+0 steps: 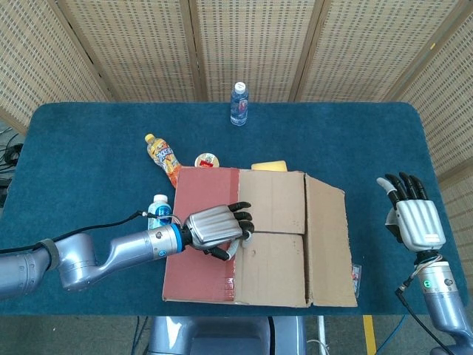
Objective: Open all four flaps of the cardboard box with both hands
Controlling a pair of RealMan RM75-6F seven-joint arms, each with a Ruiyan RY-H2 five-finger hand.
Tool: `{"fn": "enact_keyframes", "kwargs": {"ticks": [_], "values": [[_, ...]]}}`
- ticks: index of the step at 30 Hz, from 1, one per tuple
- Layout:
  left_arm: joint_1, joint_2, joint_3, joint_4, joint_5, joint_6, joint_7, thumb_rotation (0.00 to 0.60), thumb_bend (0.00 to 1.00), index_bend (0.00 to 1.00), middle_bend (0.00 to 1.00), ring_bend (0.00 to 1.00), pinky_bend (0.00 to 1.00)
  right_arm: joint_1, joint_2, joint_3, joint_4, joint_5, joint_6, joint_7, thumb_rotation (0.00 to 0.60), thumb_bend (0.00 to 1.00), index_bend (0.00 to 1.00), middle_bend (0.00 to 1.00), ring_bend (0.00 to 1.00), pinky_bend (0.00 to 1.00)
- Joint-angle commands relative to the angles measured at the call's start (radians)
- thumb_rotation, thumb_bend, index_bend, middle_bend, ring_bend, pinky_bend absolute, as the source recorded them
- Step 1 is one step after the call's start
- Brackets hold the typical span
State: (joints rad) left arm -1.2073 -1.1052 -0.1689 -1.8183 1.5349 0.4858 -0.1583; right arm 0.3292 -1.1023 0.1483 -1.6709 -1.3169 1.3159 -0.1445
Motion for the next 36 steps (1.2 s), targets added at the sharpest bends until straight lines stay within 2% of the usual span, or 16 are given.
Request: {"fn": "enact_keyframes", "kwargs": {"ticks": [1,6,14,24,36], "values": [[0.009,0.008,0.010,-0.005,-0.013,0.010,0.021,0.106,0.85,0.43,0.32,0.20,0.02,0.002,-0.001,0.003,0.001,0.000,-0.004,0.002,0.600,1.00,0.14,0.12,0.00,0.06],[0.023,0.024,0.015,-0.011,-0.033,0.032,0.044,0.106,0.85,0.49,0.39,0.26,0.02,0.005,-0.006,0.007,0.004,0.000,-0.010,0.000,0.600,1.00,0.14,0.12,0.00,0.06],[0.034,0.069,0.004,-0.033,-0.043,0.062,0.046,0.106,0.85,0.50,0.43,0.30,0.02,0.004,-0.007,0.013,0.002,0.000,-0.010,-0.004,0.600,1.00,0.14,0.12,0.00,0.06],[0.070,0.168,-0.012,-0.083,-0.010,0.130,0.013,0.105,0.85,0.50,0.43,0.30,0.02,0.012,-0.018,0.023,0.006,0.004,-0.020,-0.006,0.600,1.00,0.14,0.12,0.00,0.06],[0.132,0.303,-0.005,-0.153,0.063,0.209,-0.022,0.103,0.84,0.50,0.45,0.32,0.02,0.023,-0.021,0.028,0.004,0.001,-0.034,-0.005,0.600,1.00,0.14,0.12,0.00,0.05]]}}
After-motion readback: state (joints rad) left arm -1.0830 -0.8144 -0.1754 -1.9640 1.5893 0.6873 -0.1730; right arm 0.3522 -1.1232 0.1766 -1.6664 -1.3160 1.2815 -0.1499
